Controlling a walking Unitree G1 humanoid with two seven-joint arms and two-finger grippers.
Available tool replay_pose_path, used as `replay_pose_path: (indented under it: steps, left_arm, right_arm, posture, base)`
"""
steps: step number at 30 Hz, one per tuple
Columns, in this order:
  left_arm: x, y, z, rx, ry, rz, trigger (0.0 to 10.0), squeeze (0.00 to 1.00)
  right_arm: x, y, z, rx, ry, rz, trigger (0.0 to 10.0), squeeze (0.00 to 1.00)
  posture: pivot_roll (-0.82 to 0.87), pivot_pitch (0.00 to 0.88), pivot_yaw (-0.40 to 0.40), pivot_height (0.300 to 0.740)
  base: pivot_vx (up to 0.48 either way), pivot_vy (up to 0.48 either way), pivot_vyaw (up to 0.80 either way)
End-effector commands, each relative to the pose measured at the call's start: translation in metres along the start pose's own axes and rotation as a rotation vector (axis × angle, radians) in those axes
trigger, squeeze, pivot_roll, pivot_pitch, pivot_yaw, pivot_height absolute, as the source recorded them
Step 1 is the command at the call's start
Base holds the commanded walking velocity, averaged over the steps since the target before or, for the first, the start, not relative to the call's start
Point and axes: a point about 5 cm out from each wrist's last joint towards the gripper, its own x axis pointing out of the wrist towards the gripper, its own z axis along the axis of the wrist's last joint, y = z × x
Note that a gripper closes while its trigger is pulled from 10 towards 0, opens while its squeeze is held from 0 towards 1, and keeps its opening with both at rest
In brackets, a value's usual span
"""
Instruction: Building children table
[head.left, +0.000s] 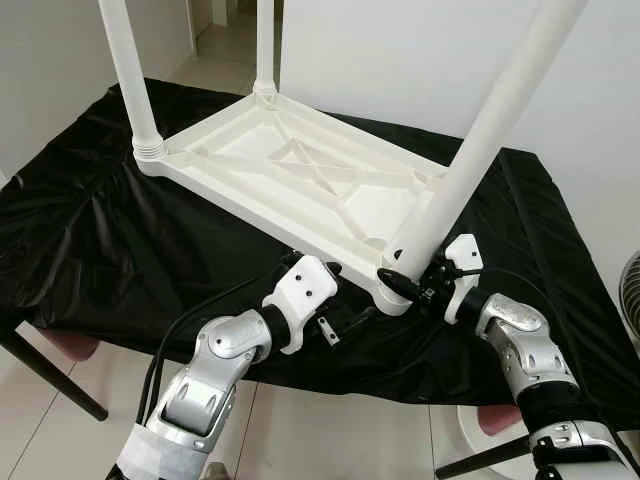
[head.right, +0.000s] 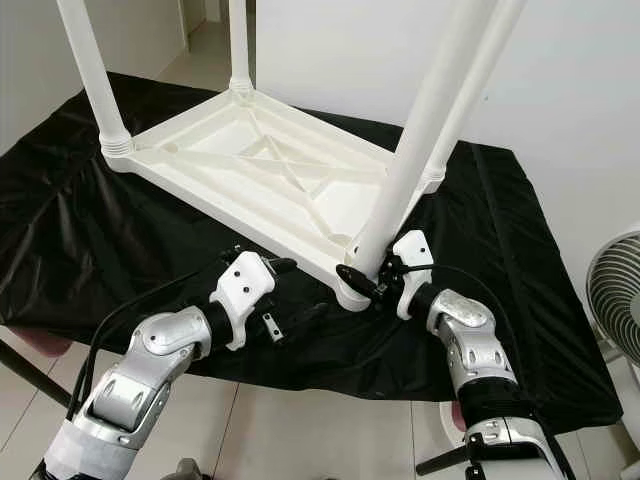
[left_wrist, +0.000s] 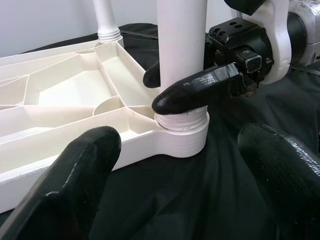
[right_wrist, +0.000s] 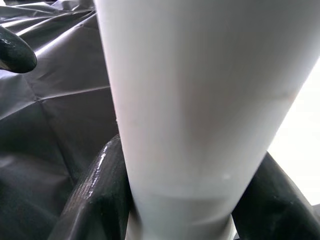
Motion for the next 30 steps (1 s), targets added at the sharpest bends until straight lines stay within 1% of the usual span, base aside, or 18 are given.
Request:
replay_pose_path:
  steps: [1,4,5,7,8,13,14,15,17,19,20,22,23,24,26,27,28,30]
  left_arm:
    - [0.002,-0.002,-0.001,-0.014,-0.007,0.014,10.0,0.00]
    - [0.001,-0.004,-0.001,-0.016,-0.006,0.010,10.0,0.00]
    - [0.001,-0.004,-0.001,-0.016,-0.006,0.010,10.0,0.00]
    - [0.000,-0.005,-0.002,-0.019,-0.004,0.008,10.0,0.00]
    - [0.000,-0.005,-0.002,-0.019,-0.004,0.008,10.0,0.00]
    - [-0.001,-0.007,-0.003,-0.026,0.001,0.004,10.0,0.00]
    - [-0.001,-0.007,-0.003,-0.026,0.001,0.004,10.0,0.00]
    - [-0.001,-0.008,-0.003,-0.026,0.002,0.003,10.0,0.00]
    - [-0.002,-0.008,-0.003,-0.026,0.002,0.003,10.0,0.00]
    - [-0.002,-0.007,-0.003,-0.026,0.003,0.003,10.0,0.00]
    - [-0.002,-0.007,-0.003,-0.026,0.003,0.003,10.0,0.00]
    - [-0.002,-0.007,-0.003,-0.026,0.003,0.000,10.0,0.00]
    - [-0.001,-0.008,-0.003,-0.027,0.003,-0.007,10.0,0.00]
    - [-0.001,-0.008,-0.003,-0.027,0.003,-0.007,10.0,0.00]
    - [-0.001,-0.009,-0.003,-0.026,0.003,-0.014,10.0,0.00]
    - [-0.001,-0.009,-0.003,-0.026,0.003,-0.014,10.0,0.00]
    - [-0.001,-0.010,-0.003,-0.026,0.003,-0.017,10.0,0.00]
    - [-0.001,-0.011,-0.003,-0.027,0.003,-0.019,10.0,0.00]
  right_arm:
    - [-0.003,0.008,-0.010,0.022,0.030,0.028,0.0,0.00]
    - [-0.004,0.016,-0.010,0.040,0.006,0.025,0.0,0.00]
    - [-0.004,0.016,-0.010,0.040,0.006,0.025,0.0,0.00]
    - [-0.005,0.023,-0.009,0.061,-0.009,-0.043,0.0,0.00]
    - [-0.005,0.023,-0.009,0.061,-0.009,-0.043,0.0,0.00]
    - [-0.004,0.035,-0.007,0.078,-0.034,-0.240,0.0,0.00]
    - [-0.004,0.035,-0.007,0.078,-0.034,-0.240,0.0,0.00]
    - [-0.005,0.036,-0.006,0.096,-0.042,-0.300,0.0,0.00]
    - [-0.006,0.036,-0.006,0.108,-0.043,-0.327,0.0,0.00]
    - [-0.009,0.037,-0.006,0.153,-0.040,-0.441,0.0,0.00]
    - [-0.009,0.037,-0.006,0.153,-0.040,-0.441,0.0,0.00]
    - [-0.013,0.041,-0.004,0.149,-0.037,-0.537,0.0,0.00]
    - [-0.015,0.044,-0.004,0.150,-0.025,-0.610,0.0,0.00]
    - [-0.015,0.044,-0.004,0.150,-0.025,-0.610,0.0,0.00]
    - [-0.019,0.048,-0.003,0.156,-0.010,-0.742,0.0,0.00]
    - [-0.019,0.048,-0.003,0.156,-0.010,-0.742,0.0,0.00]
    - [-0.020,0.049,-0.001,0.150,-0.005,-0.807,0.0,0.00]
    - [-0.021,0.052,0.003,0.157,0.000,-0.880,0.0,0.00]
  posture:
    - [0.12,0.061,-0.093,0.740]
    - [0.12,0.065,-0.093,0.740]
    - [0.12,0.065,-0.093,0.740]
    - [0.12,0.072,-0.094,0.740]
    - [0.12,0.072,-0.094,0.740]
    - [0.11,0.081,-0.093,0.740]
    - [0.11,0.081,-0.093,0.740]
    - [0.11,0.084,-0.093,0.740]
    - [0.11,0.084,-0.093,0.740]
    - [0.11,0.085,-0.091,0.740]
    - [0.11,0.085,-0.091,0.740]
    - [0.11,0.086,-0.090,0.740]
    - [0.10,0.085,-0.088,0.740]
    - [0.10,0.085,-0.088,0.740]
    - [0.10,0.084,-0.088,0.740]
    - [0.10,0.084,-0.088,0.740]
    - [0.10,0.083,-0.087,0.740]
    - [0.10,0.083,-0.089,0.740]
  base:
    - [0.000,0.000,0.00]
    - [0.000,0.000,0.00]
    - [0.000,0.000,0.00]
    - [0.000,0.000,0.00]
    - [0.000,0.000,0.00]
    - [0.000,0.000,0.00]
    - [0.000,0.000,0.00]
    - [0.000,0.000,0.00]
    - [0.000,0.000,0.00]
    - [0.000,0.000,0.00]
    - [0.000,0.000,0.00]
    - [0.000,0.000,0.00]
    - [0.000,0.000,0.00]
    - [0.000,0.000,0.00]
    - [0.000,0.000,0.00]
    - [0.000,0.000,0.00]
    - [0.000,0.000,0.00]
    - [0.000,0.000,0.00]
